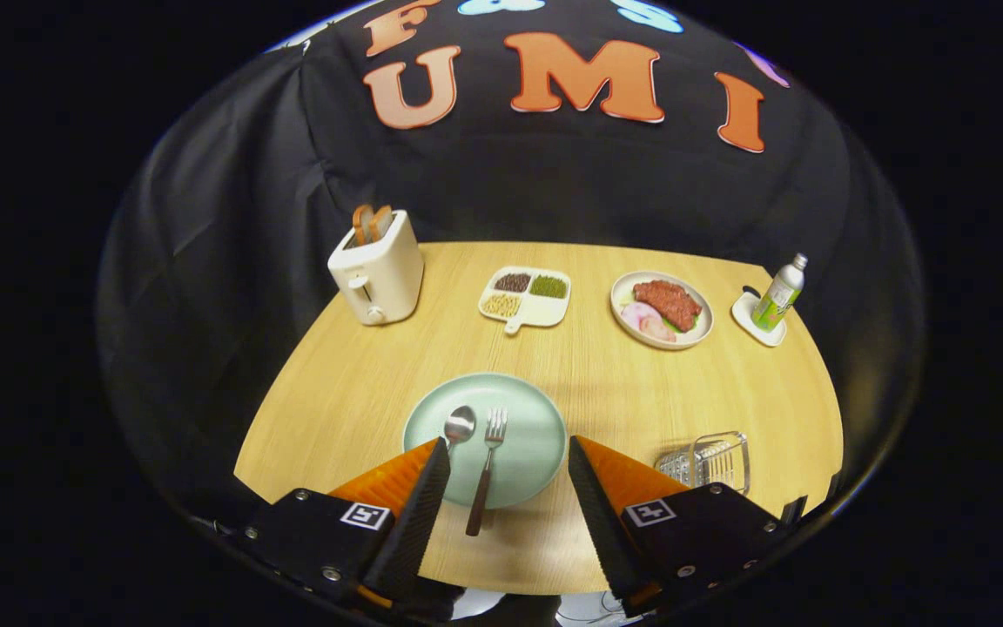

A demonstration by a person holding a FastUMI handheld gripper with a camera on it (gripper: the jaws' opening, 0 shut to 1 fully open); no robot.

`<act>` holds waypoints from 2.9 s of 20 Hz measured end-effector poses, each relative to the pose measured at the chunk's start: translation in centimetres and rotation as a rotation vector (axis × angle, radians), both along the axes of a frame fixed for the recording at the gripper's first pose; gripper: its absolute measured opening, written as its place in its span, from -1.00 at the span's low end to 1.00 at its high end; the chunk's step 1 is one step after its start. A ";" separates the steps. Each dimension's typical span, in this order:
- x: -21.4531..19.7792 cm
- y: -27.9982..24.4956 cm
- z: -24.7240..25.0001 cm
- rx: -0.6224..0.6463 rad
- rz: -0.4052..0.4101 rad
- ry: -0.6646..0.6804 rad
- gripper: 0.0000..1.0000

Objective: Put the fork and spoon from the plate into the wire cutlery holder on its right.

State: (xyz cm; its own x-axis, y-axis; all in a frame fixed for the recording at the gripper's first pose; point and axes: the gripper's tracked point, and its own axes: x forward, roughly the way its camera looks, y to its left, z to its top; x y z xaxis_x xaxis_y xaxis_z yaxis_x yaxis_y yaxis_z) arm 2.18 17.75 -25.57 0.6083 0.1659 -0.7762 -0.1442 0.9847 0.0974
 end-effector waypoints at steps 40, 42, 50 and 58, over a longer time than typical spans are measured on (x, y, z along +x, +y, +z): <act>-4.4 -9.3 -4.7 -0.011 -0.141 0.346 -0.90; -5.9 -12.2 -4.1 -0.036 -0.161 0.369 -0.90; -10.3 -19.4 -3.0 -0.048 -0.168 0.516 -0.90; -10.5 -20.8 -5.3 -0.007 -0.097 0.688 -0.90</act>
